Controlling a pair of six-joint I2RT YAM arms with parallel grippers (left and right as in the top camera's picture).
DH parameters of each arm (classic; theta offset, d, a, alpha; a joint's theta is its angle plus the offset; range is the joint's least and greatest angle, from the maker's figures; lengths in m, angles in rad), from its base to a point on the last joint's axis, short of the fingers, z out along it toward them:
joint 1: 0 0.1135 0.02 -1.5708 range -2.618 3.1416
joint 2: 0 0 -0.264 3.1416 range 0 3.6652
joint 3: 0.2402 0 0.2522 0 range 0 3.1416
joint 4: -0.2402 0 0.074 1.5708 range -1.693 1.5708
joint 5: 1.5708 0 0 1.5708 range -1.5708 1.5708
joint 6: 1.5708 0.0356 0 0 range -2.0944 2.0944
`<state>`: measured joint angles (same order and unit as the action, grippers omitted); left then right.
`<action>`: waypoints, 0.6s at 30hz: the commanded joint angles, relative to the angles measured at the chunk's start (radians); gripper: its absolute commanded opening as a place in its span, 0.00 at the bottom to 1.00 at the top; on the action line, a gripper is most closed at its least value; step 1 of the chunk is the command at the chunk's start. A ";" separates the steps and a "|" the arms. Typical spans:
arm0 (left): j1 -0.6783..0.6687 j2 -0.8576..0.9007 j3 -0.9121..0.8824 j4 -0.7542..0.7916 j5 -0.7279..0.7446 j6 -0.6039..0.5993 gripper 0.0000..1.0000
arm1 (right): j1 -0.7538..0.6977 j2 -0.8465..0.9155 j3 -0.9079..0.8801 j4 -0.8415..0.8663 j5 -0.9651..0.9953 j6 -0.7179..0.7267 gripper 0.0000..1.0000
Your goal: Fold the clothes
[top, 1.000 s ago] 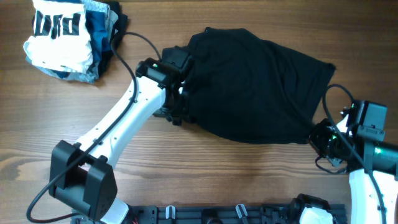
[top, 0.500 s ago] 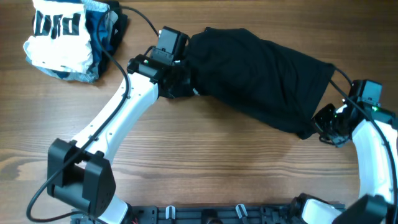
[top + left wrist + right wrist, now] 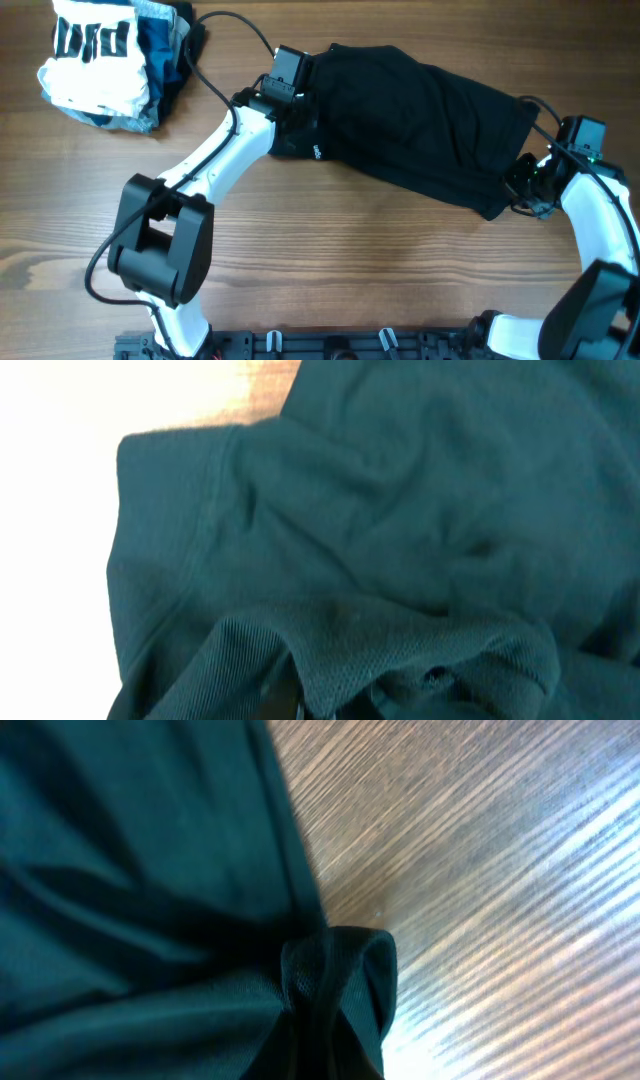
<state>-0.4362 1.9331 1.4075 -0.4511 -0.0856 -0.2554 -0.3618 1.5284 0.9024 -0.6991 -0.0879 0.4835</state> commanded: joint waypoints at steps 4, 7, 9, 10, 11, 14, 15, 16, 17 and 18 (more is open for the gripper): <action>0.026 0.036 0.010 0.057 -0.018 0.013 0.04 | -0.006 0.089 0.006 0.085 0.020 -0.042 0.04; 0.036 0.036 0.010 0.095 -0.018 -0.016 0.04 | -0.006 0.087 0.006 0.161 -0.067 -0.127 0.04; 0.039 0.036 0.010 0.138 -0.017 -0.026 0.04 | -0.006 0.083 0.006 0.200 -0.079 -0.119 0.04; 0.039 0.036 0.010 0.150 -0.017 -0.026 0.04 | -0.006 0.082 0.006 0.211 -0.080 -0.114 0.04; 0.039 0.036 0.010 0.161 -0.017 -0.026 0.04 | -0.006 0.082 0.006 0.225 -0.087 -0.115 0.04; 0.039 0.036 0.011 0.179 -0.017 -0.026 0.04 | -0.006 0.082 0.006 0.249 -0.089 -0.118 0.04; 0.040 0.036 0.010 0.184 -0.018 -0.026 0.04 | -0.006 0.082 0.006 0.257 -0.089 -0.122 0.04; 0.042 0.036 0.011 0.193 -0.018 -0.026 0.04 | -0.006 0.082 0.006 0.264 -0.089 -0.126 0.04; 0.043 0.036 0.011 0.203 -0.018 -0.026 0.04 | -0.006 0.082 0.006 0.270 -0.089 -0.128 0.04; 0.044 0.036 0.011 0.217 -0.017 -0.031 0.04 | -0.006 0.082 0.006 0.280 -0.089 -0.129 0.04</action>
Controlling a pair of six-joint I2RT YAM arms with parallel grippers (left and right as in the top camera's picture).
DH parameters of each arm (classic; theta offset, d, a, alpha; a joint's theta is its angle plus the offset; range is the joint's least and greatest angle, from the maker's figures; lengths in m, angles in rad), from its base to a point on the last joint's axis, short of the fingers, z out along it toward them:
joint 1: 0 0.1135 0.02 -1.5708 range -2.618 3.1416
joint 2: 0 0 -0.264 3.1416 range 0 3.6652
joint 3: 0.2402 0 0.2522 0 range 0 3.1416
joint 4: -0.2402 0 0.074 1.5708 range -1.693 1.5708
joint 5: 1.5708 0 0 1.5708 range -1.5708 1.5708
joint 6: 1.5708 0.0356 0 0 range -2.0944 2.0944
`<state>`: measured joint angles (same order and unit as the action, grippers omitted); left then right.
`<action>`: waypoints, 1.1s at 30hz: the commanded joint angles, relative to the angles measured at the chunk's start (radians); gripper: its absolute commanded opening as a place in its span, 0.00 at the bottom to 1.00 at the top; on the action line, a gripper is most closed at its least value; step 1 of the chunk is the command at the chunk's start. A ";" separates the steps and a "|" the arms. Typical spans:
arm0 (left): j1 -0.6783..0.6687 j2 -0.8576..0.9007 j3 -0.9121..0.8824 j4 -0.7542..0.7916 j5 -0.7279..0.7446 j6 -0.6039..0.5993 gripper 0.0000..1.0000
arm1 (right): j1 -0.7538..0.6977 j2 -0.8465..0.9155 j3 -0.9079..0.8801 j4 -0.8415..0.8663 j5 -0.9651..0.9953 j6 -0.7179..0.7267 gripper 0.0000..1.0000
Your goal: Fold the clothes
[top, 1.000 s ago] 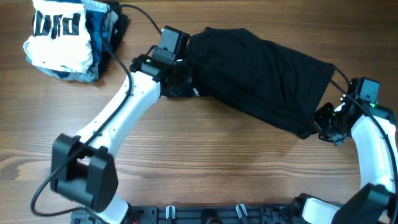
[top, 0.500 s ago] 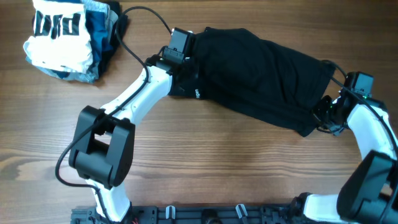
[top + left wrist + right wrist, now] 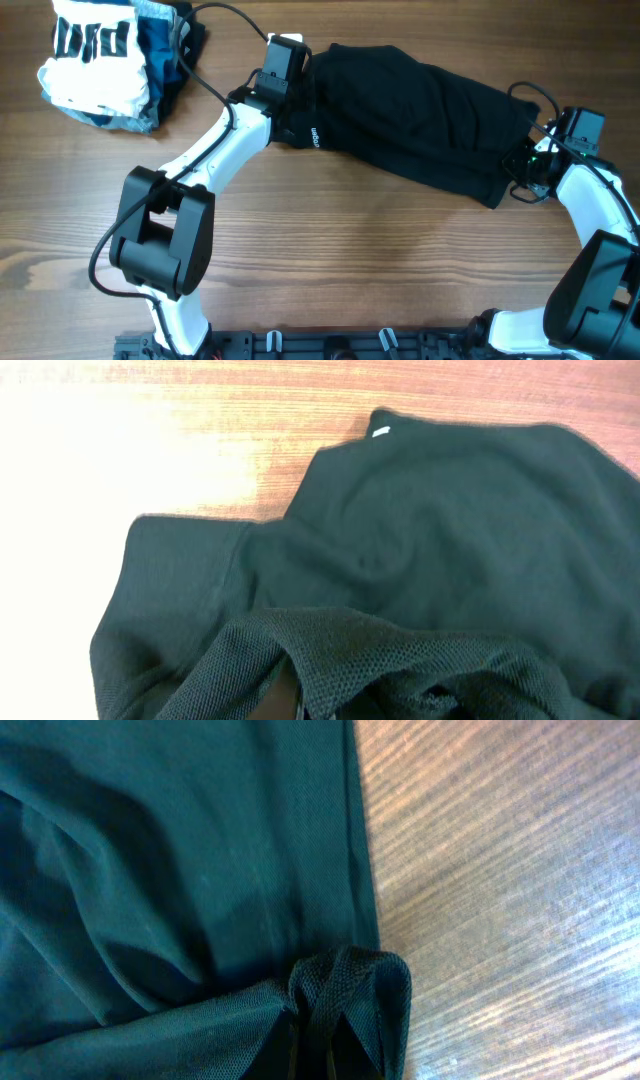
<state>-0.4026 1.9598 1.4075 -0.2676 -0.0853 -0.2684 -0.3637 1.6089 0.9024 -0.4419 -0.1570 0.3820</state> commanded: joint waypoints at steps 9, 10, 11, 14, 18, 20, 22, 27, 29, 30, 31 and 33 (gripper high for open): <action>0.010 0.010 0.010 0.073 -0.017 -0.031 0.04 | -0.004 0.005 0.006 0.060 -0.019 -0.038 0.04; 0.010 0.010 0.010 0.069 -0.018 -0.031 0.04 | -0.004 0.005 0.006 0.060 -0.019 -0.041 0.04; 0.010 0.010 0.010 0.068 -0.018 -0.031 0.04 | -0.004 0.005 0.006 0.061 -0.017 -0.041 0.04; 0.010 0.011 0.010 0.066 -0.018 -0.031 0.26 | -0.004 0.005 0.006 0.063 -0.008 -0.042 0.21; 0.010 0.012 0.010 0.066 -0.017 -0.027 0.91 | -0.004 0.005 0.006 0.072 -0.008 -0.056 0.55; 0.013 0.011 0.010 0.066 -0.018 -0.020 1.00 | -0.004 0.005 0.006 0.083 -0.008 -0.068 0.58; 0.015 0.010 0.011 0.066 -0.017 -0.002 1.00 | -0.004 0.005 0.006 0.092 -0.010 -0.068 0.58; 0.015 -0.030 0.081 -0.075 -0.018 0.127 1.00 | -0.004 0.001 0.069 0.067 -0.150 -0.130 0.63; 0.020 -0.037 0.145 -0.206 -0.018 0.169 1.00 | -0.004 0.001 0.126 0.011 -0.190 -0.163 0.65; 0.026 -0.036 0.170 -0.269 -0.017 0.184 1.00 | -0.003 0.001 0.146 -0.010 -0.201 -0.175 0.66; 0.037 -0.036 0.182 -0.327 -0.017 0.184 1.00 | -0.002 0.001 0.177 -0.045 -0.206 -0.189 0.66; 0.071 -0.030 0.180 -0.406 0.018 0.181 1.00 | 0.001 0.002 0.220 -0.095 -0.211 -0.212 0.68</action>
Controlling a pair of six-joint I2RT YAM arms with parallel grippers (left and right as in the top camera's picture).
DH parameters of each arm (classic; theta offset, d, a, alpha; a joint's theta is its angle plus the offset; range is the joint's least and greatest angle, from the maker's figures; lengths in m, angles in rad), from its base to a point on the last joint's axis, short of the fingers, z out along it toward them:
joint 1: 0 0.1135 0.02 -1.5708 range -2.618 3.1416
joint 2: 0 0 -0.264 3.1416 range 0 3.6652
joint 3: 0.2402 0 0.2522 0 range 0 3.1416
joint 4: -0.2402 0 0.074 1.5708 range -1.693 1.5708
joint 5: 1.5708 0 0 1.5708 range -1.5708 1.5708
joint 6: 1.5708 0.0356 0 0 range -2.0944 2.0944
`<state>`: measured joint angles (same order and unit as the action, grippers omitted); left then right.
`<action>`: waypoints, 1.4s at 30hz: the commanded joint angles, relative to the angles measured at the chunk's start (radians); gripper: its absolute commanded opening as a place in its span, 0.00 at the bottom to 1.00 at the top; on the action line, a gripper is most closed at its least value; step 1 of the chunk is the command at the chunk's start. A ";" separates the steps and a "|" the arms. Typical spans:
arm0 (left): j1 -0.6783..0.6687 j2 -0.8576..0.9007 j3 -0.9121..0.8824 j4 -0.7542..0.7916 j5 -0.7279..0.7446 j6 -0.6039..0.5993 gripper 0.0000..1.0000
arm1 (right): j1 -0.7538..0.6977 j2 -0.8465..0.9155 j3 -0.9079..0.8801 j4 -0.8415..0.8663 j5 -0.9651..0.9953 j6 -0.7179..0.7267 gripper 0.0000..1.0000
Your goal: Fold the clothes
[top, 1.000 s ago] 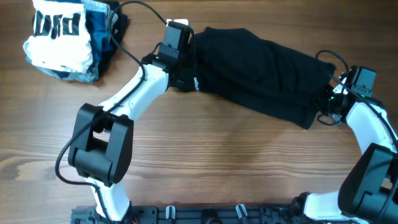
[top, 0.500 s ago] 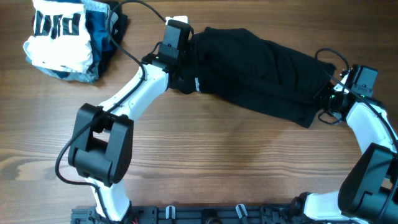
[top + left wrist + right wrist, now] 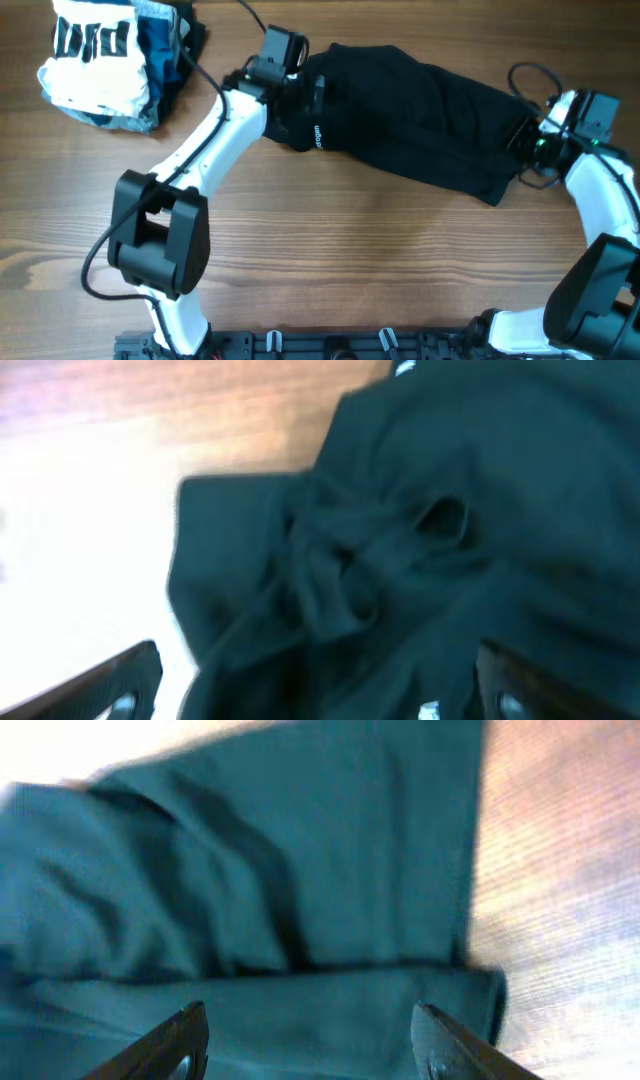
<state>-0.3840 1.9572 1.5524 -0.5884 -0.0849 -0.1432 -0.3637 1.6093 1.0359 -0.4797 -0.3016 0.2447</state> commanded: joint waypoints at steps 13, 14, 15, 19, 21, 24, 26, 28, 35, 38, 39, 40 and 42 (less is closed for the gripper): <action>0.251 0.163 0.034 -0.118 0.365 -0.180 1.00 | 0.002 0.001 0.106 -0.124 -0.073 -0.099 0.69; 0.251 0.173 0.034 -0.108 0.365 -0.185 1.00 | 0.003 0.001 0.106 -0.126 -0.073 -0.099 0.69; 0.248 0.183 0.034 -0.097 0.365 -0.204 1.00 | 0.005 0.001 0.106 -0.128 -0.073 -0.099 0.69; 0.230 0.213 0.034 -0.042 0.365 -0.240 0.98 | 0.007 0.001 0.105 -0.129 -0.073 -0.088 0.69; 0.220 0.222 0.034 -0.023 0.358 -0.240 0.92 | 0.007 0.001 0.105 -0.132 -0.073 -0.088 0.69; 0.202 0.235 0.034 -0.008 0.315 -0.258 0.82 | 0.007 0.001 0.105 -0.139 -0.073 -0.088 0.69; 0.188 0.244 0.034 -0.002 0.291 -0.258 0.73 | 0.007 0.002 0.105 -0.143 -0.073 -0.087 0.69; 0.177 0.249 0.034 0.002 0.273 -0.258 0.60 | 0.007 0.003 0.105 -0.145 -0.073 -0.087 0.69; 0.173 0.250 0.034 -0.103 0.150 -0.258 0.09 | 0.007 0.003 0.105 -0.154 -0.073 -0.087 0.69; 0.201 0.250 0.034 -0.215 0.059 -0.257 0.04 | 0.007 0.003 0.105 -0.151 -0.073 -0.088 0.68; 0.213 0.249 0.034 -0.254 0.029 -0.257 0.04 | 0.007 0.003 0.105 -0.150 -0.073 -0.088 0.68; 0.225 0.249 0.034 -0.294 0.002 -0.257 0.04 | 0.007 0.003 0.105 -0.148 -0.073 -0.088 0.68; 0.252 0.249 0.034 -0.375 -0.039 -0.253 0.04 | 0.007 0.003 0.105 -0.141 -0.073 -0.088 0.68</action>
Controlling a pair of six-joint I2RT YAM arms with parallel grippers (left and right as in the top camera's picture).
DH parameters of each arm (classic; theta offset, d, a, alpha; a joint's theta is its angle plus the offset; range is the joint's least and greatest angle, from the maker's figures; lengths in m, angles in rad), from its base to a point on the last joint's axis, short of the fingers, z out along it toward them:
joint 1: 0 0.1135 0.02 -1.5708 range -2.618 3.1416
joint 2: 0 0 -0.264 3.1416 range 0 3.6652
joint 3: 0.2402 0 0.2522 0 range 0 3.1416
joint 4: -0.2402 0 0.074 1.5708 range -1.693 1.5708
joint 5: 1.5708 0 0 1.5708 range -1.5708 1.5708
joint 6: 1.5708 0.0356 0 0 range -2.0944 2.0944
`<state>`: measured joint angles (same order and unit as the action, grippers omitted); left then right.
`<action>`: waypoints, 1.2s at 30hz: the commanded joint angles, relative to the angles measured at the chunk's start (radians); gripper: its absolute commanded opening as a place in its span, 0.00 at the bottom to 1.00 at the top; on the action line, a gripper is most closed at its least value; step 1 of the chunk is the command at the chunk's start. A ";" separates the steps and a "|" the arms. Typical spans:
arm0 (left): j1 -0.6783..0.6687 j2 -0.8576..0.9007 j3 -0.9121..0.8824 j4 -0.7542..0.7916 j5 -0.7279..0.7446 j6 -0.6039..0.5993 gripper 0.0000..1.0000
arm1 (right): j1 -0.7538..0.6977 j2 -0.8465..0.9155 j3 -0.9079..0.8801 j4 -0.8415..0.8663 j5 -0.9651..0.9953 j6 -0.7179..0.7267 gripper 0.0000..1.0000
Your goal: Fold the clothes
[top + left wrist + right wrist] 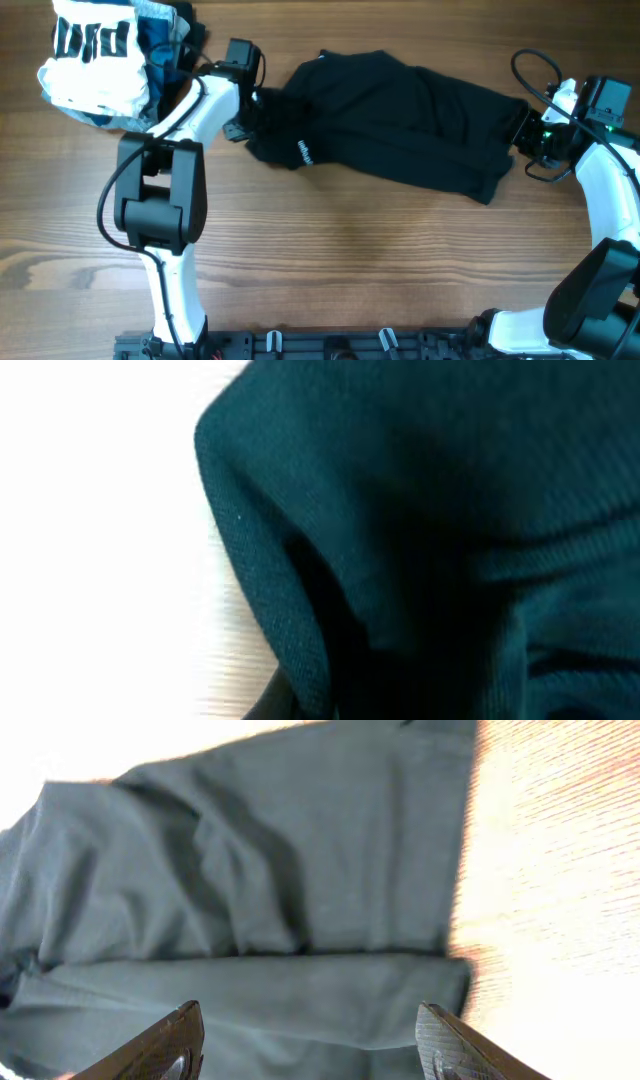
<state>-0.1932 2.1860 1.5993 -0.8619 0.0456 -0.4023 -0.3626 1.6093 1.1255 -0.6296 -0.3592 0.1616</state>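
Note:
A black garment (400,120) lies folded lengthwise across the back of the table. Its left end is bunched up, with a small white print showing. My left gripper (246,110) sits at that left end. In the left wrist view dark fabric (450,510) fills the frame and a fold runs down into the left gripper (320,712), which is shut on it. My right gripper (530,140) hovers at the garment's right end. It is open (308,1012), both fingers (180,1038) spread wide above the flat cloth (300,900), holding nothing.
A pile of other clothes lies at the back left corner: a white piece with black stripes (95,60) on top of a blue one (160,40). Cables trail from both wrists. Bare wooden table (350,260) stretches in front of the garment.
My left gripper was open over the garment's left end. It is now further left, shut on that end, and the cloth there has shifted left and bunched. The right gripper stays open, hardly moved.
Both grippers were shut on the garment's two ends at its near edge. A moment later they held those ends further back over the cloth. Then both stood open with the fold laid down. Now the left is shut on the left end again.

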 commanded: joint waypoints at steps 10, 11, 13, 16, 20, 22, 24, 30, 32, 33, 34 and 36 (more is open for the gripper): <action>0.101 0.021 -0.013 -0.442 -0.169 0.009 0.30 | 0.016 0.004 0.015 0.036 -0.015 -0.005 0.68; 0.098 0.021 -0.013 -0.460 -0.169 0.009 0.34 | 0.022 0.004 0.015 0.042 -0.015 -0.005 0.68; 0.092 0.021 -0.013 -0.475 -0.170 0.009 0.42 | 0.042 0.004 0.015 0.057 -0.013 -0.005 0.68; 0.093 0.018 -0.011 -0.467 -0.170 0.022 0.49 | 0.082 0.004 0.015 0.077 0.014 -0.005 0.68; 0.094 -0.002 0.037 -0.483 -0.171 0.041 0.55 | 0.132 0.004 0.025 0.098 0.055 -0.005 0.68; 0.094 -0.027 0.077 -0.491 -0.171 0.056 0.59 | 0.151 0.004 0.036 0.098 0.083 -0.005 0.68; 0.094 -0.063 0.124 -0.494 -0.170 0.059 0.66 | 0.172 0.004 0.048 0.102 0.114 -0.006 0.68; 0.092 -0.158 0.271 -0.336 -0.019 0.233 0.91 | 0.228 0.004 0.053 0.180 0.135 -0.030 0.69; 0.093 -0.151 0.271 -0.254 0.036 0.267 0.93 | 0.232 0.004 0.053 0.187 0.135 -0.030 0.69; 0.092 -0.139 0.271 -0.209 0.053 0.273 0.93 | 0.234 0.004 0.053 0.187 0.135 -0.030 0.69; 0.092 -0.124 0.271 -0.161 0.066 0.273 0.94 | 0.238 0.004 0.053 0.187 0.135 -0.030 0.69; 0.092 -0.084 0.271 -0.069 0.097 0.288 0.95 | 0.245 0.004 0.053 0.187 0.135 -0.030 0.70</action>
<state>-0.0982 2.0365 1.8725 -1.0149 0.0334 -0.1917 -0.1307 1.6093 1.1530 -0.4469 -0.2455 0.1509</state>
